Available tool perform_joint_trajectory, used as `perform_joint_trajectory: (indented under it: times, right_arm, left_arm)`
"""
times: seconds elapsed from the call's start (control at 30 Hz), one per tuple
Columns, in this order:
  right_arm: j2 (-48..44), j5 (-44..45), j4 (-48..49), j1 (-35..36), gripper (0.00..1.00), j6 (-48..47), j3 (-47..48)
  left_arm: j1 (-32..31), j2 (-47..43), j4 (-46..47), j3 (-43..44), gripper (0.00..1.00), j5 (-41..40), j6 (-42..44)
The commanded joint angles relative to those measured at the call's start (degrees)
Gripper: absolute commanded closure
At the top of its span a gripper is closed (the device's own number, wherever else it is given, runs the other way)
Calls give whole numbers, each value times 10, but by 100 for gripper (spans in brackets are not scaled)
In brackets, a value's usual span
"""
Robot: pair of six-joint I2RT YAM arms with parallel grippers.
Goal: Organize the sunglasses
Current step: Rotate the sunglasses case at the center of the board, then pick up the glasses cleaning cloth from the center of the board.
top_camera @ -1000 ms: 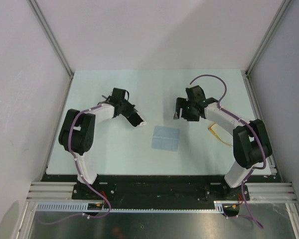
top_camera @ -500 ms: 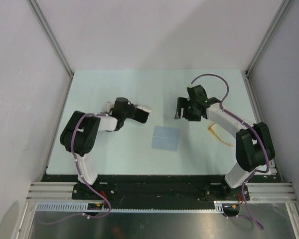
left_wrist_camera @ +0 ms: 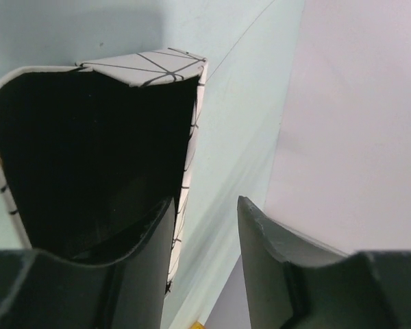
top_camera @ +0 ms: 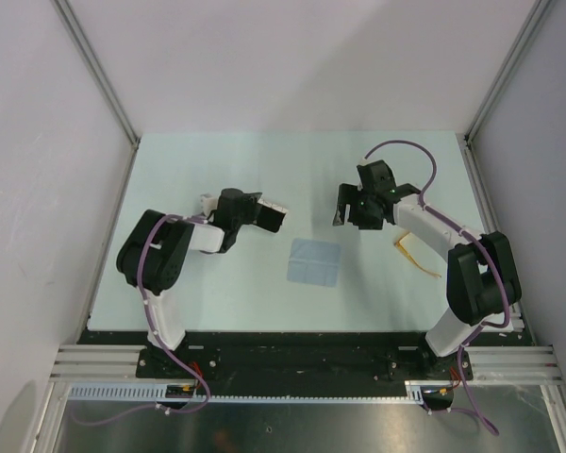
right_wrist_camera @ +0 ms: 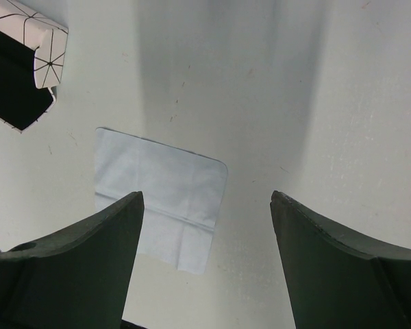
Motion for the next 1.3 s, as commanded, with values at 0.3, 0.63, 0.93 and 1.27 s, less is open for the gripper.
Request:
perform_joint_trajectory:
  times: [0.3,0.63,0.93,1.27]
  right_arm:
    - [-21,6,9,-6,20,-1,2]
    - [-21,14,34,-6,20,14,-16]
    - [22,-3,70,3,39,20,-34]
    - [71,-1,63,19,48,13,-34]
  left_arm:
    - [-1,-112,-96,35,42,-30,148]
    - [-4,-158,-260,158,31,116,502]
    - [-80,-168,-325,117,31,221,688]
    - [-134,-75,-361,150,40,185,710]
